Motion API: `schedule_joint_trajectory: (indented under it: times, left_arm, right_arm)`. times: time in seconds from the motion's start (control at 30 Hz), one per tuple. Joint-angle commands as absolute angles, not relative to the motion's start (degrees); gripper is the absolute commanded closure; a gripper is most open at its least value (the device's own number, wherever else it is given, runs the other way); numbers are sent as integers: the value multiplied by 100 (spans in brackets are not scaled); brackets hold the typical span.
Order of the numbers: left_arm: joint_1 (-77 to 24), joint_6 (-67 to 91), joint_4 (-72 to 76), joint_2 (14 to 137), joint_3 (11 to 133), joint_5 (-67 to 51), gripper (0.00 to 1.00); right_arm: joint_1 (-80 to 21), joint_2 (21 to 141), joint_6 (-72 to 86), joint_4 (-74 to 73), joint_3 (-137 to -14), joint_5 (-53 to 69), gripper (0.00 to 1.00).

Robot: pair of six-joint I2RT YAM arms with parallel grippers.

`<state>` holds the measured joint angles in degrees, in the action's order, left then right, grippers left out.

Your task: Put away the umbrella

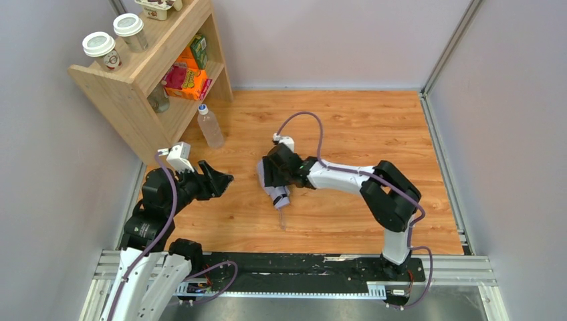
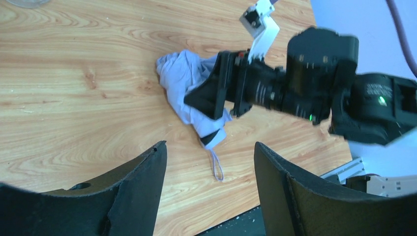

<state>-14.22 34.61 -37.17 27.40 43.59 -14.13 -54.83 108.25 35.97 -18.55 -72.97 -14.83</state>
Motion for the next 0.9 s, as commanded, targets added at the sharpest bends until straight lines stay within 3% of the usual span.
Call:
schedule_joint_trajectory:
  times: [0.0,0.13,0.27,0.33,0.6,0.77,0.87]
  left_arm:
    - [-1415,3533,-3578,2751,4395,-1556,28]
    - [-1415,3612,-3411,2830,4325,-1679,28]
    - [-1415,3717,-3279,2883,4263,-1810,28]
    - [-1415,3770,-3208,2900,4245,-1863,28]
    - [-1415,3850,-2971,3102,4228,-1986,29]
    - [-1415,3858,-2997,3059,4359,-1978,29]
    - [-1415,3876,-2945,2980,4500,-1907,29]
  right_arm:
    - [-4301,10608,3549,-56,-6453,1180,27]
    - [-3281,11003,3998,1517,-6170,3484,29]
    - [-2507,11328,4534,2398,-6152,4586,26]
    - [-2190,11609,4570,1998,-6537,4964,25]
    - [-1881,11611,2805,-1194,-7865,3473,7]
    - [-2056,10349,2391,-2002,-7613,2920,0]
    - [-2433,9110,2268,-2643,-7165,1535,0]
